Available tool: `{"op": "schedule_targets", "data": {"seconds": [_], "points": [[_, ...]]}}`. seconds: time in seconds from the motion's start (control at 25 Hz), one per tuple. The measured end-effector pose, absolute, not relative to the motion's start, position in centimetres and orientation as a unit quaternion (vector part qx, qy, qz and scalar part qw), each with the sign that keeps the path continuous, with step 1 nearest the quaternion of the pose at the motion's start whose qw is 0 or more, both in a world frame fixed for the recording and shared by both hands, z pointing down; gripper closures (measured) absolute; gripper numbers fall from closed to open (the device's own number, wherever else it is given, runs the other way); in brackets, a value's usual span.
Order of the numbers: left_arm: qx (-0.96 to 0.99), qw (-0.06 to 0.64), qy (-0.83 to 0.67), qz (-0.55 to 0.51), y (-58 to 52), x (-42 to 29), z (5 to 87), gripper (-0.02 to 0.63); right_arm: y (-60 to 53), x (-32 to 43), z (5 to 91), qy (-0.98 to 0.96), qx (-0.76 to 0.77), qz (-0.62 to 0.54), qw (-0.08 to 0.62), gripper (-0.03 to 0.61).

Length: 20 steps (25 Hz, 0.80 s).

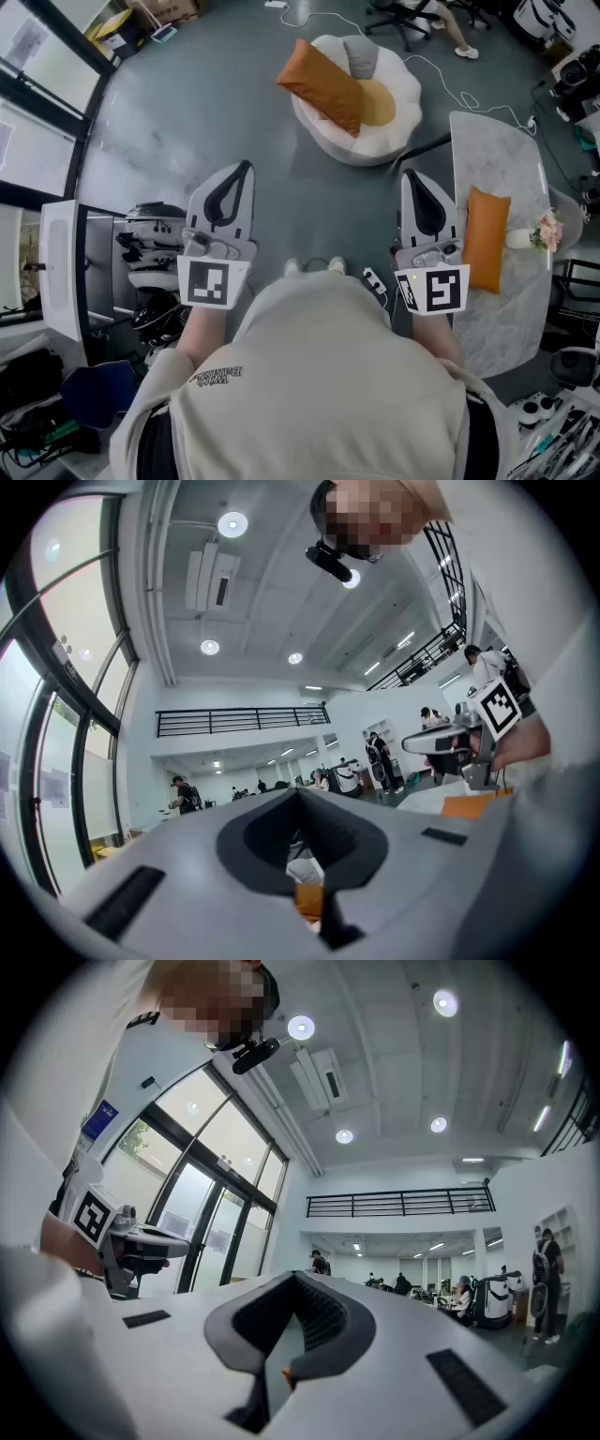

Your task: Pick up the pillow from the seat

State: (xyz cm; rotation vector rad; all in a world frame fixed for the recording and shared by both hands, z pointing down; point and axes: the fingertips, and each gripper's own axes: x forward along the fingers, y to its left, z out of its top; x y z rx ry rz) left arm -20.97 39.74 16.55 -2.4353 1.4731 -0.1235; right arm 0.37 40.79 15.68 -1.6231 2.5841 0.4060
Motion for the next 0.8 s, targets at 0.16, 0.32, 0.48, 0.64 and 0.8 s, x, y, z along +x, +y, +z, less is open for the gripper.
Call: {"op": "schedule_targets", "data": {"seconds": [0.16,0.32,0.48,0.64,0.8], "points": [[-0.848,0.137,0.51,-0.045,39.4,-20.9,16.7,0.603,40.4,0.3,15.9,0.839,-0.527,0.129,0.031,0.57],[-0.85,0.135,0.508,-0.047,39.0,-20.9,16.8,0.603,40.1,0.2,15.9,0.84,-0.527,0.127,0.037,0.569],[-0.848,0.141,0.507,-0.057,38.4,-20.6,17.3,0.603,39.6,0.6,15.7,0.838,-0.529,0.122,0.051,0.569],[-0.852,0.127,0.505,-0.058,37.9,-19.8,17.7,0.603,39.1,1.5,16.2,0.838,-0.532,0.11,0.05,0.569],[-0.852,0.127,0.505,-0.063,37.3,-18.5,17.8,0.603,38.4,2.8,16.9,0.836,-0.537,0.097,0.047,0.569]]}}
